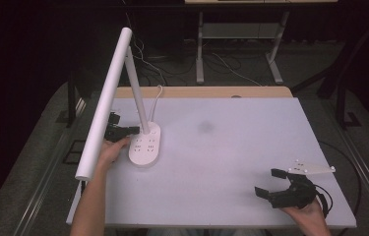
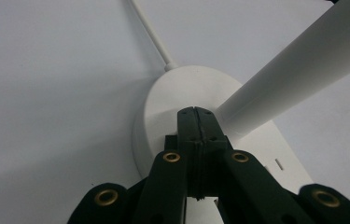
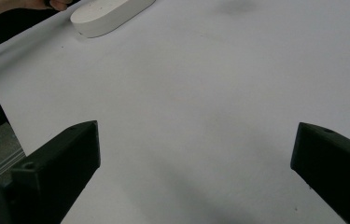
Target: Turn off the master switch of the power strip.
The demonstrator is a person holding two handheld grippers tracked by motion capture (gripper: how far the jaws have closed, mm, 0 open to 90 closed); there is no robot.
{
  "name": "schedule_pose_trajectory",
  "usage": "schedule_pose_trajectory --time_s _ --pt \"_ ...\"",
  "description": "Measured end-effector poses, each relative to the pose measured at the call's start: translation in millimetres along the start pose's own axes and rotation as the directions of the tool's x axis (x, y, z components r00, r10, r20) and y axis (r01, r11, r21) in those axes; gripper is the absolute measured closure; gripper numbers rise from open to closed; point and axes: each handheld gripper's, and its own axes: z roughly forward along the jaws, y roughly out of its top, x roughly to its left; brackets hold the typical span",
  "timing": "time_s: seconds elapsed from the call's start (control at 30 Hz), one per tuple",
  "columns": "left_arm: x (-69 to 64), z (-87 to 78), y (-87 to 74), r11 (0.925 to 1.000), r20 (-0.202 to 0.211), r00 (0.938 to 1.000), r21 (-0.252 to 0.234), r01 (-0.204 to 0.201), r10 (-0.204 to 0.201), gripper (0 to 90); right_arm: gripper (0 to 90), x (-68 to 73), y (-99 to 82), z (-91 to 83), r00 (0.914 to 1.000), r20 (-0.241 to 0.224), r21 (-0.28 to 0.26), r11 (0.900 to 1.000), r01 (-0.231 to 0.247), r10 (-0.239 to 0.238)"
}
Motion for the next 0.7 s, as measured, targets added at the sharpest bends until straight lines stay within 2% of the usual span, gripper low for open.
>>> schedule_pose_trajectory --time_s 0.1,0.2,0.27,0.43,0.7 --pt "0.4 -0.1 0.4 1.0 0.001 1.0 0.004 0.004 -0.004 90.0 0.7 0.1 0.0 0.0 1.0 -0.001 0.0 1.0 0.001 -0.001" --pt "5.6 0.0 -0.1 0.9984 0.041 0.9976 0.006 0.056 -0.056 90.0 0.7 0.8 -0.4 -0.2 1.0 -0.001 0.001 1.0 0.004 -0.004" --pt "7.3 0.5 -0.3 0.9971 0.054 0.9956 0.002 0.076 -0.076 90.0 0.7 1.1 -0.4 -0.3 1.0 -0.002 0.002 1.0 0.002 -0.002" --pt "2.9 3.6 1.0 0.9993 0.045 0.9983 0.01 0.037 -0.038 90.0 0.7 1.2 -1.0 -1.5 1.0 -0.009 0.004 1.0 0.002 -0.002" --pt "-0.8 5.2 1.7 0.9991 0.029 0.9987 0.008 0.041 -0.041 90.0 0.6 0.8 -1.5 -3.0 0.9999 -0.007 -0.004 0.9999 0.012 -0.012"
